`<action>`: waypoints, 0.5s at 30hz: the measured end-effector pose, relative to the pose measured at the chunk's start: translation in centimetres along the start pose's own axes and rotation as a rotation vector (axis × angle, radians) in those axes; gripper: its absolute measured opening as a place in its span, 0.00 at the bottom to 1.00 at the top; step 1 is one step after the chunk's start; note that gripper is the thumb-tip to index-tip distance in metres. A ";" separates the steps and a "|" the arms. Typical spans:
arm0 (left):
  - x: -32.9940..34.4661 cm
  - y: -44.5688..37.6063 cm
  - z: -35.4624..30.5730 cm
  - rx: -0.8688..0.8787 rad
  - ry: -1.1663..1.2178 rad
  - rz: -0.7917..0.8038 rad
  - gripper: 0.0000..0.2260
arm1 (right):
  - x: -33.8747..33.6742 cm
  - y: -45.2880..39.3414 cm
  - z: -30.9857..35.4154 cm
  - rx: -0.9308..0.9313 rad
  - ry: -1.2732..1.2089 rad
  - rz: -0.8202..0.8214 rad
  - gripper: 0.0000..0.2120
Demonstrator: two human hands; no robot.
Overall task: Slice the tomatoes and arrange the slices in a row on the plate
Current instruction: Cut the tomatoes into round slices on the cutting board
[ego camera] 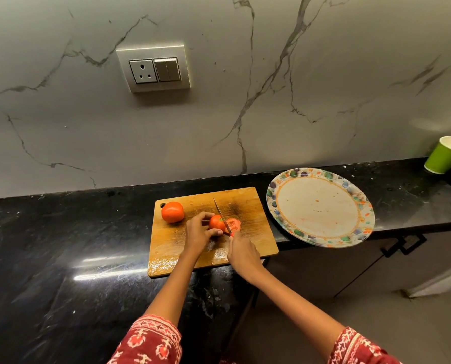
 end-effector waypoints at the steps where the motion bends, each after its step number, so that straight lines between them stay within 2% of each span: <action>1: 0.0 0.0 0.0 0.001 0.001 -0.002 0.19 | 0.0 0.0 0.0 0.006 -0.001 -0.001 0.15; 15: 0.0 -0.2 0.5 -0.003 0.017 0.010 0.19 | 0.0 0.2 -0.1 0.016 -0.012 -0.006 0.17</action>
Point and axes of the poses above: each hand's wrist, its own y-axis away from the middle knuckle, its own x-axis out of the palm, z = x × y, the point moved 2 cm from there along -y, towards the middle knuckle
